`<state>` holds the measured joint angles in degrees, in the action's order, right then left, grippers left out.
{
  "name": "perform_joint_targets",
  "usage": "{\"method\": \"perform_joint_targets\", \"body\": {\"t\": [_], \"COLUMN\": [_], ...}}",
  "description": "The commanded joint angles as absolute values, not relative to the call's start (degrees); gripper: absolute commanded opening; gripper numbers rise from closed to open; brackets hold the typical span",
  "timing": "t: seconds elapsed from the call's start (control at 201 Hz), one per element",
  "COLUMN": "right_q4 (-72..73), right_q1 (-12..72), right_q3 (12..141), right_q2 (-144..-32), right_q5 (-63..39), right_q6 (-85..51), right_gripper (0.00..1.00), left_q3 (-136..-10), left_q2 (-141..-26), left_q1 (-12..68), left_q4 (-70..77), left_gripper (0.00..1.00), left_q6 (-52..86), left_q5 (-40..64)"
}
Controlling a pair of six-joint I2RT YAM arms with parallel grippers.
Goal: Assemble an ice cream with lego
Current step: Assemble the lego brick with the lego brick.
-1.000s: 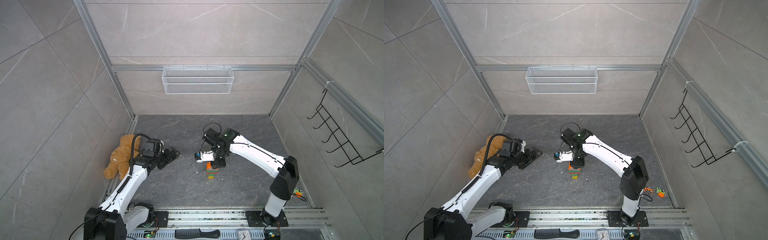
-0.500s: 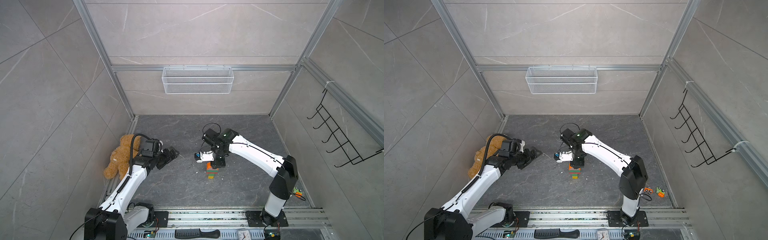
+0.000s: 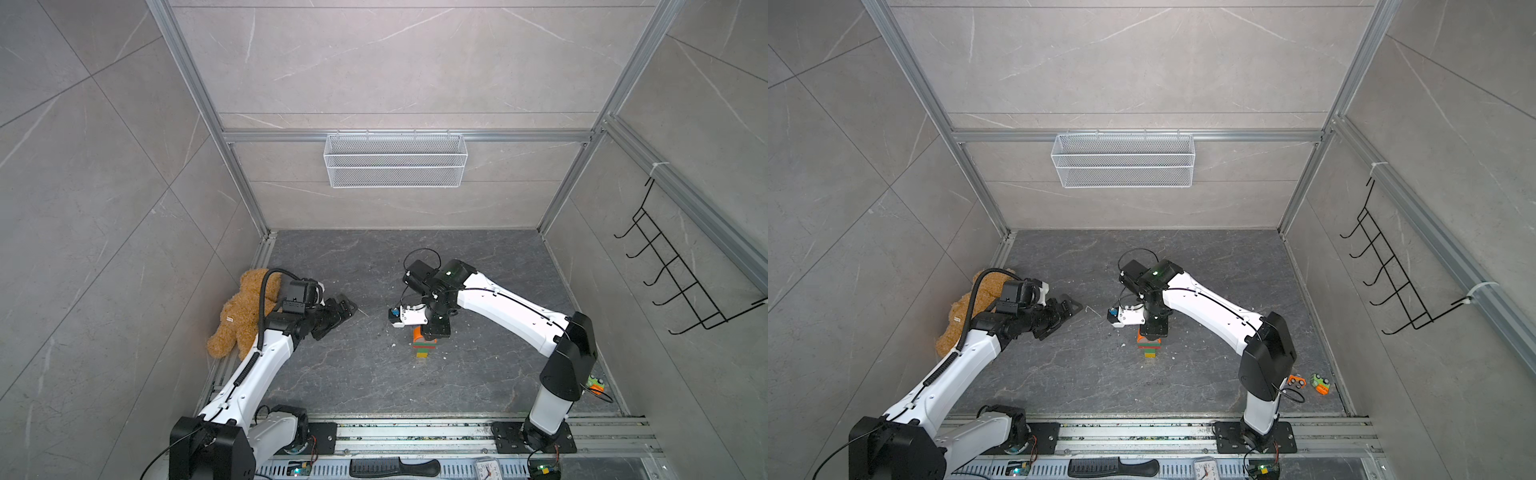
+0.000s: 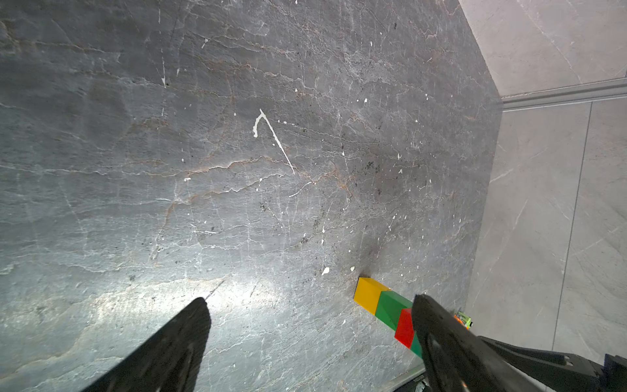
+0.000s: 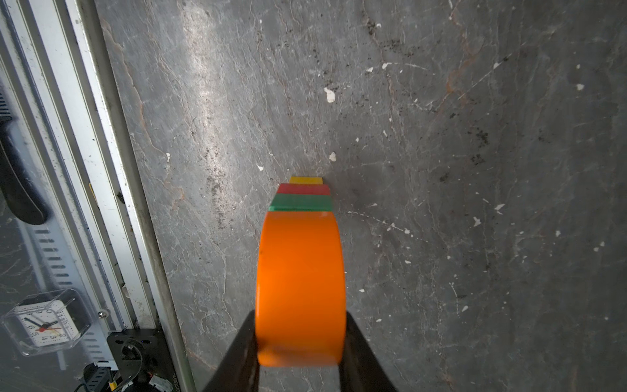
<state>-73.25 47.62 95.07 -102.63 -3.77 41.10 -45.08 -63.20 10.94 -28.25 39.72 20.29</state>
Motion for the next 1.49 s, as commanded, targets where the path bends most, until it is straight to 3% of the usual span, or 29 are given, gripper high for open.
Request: {"method": "perform_joint_targets", "body": {"t": [0.0,0.573,0.827,1.275,1.484], "right_q4": [-74.02,-75.60,-73.54,-72.35,-72.49], "right_q1": [48.17,48.30,48.17,48.16,48.16], "right_q3": [91.50,89.80,90.59,91.61,91.58], "right_q2": [-105.23,-109.33,-106.02,-104.23,-102.98], "right_q5": [-2.66,-2.37,0.04,1.76,1.45], "right_q6": [38.08,36.34,36.11,36.11,36.47], "right_gripper": [0.00,0.00,0.00,0.29,0.36], "left_q3": [-46.89,-47.68,-47.75,-48.12,-48.51], "left_q2": [-62.88,-62.04,-61.56,-60.48,-60.25], "left_q1": [10.42,9.87,9.76,9.57,9.50], "left_q4": [-28.92,-30.06,-30.14,-31.33,-31.73], "left_gripper": [0.96,0.96,0.96,0.96,0.96], "left_q6": [38.29,37.45,37.56,37.44,37.36], "left_q5": [22.10,22.46,22.41,21.93,21.84]}}
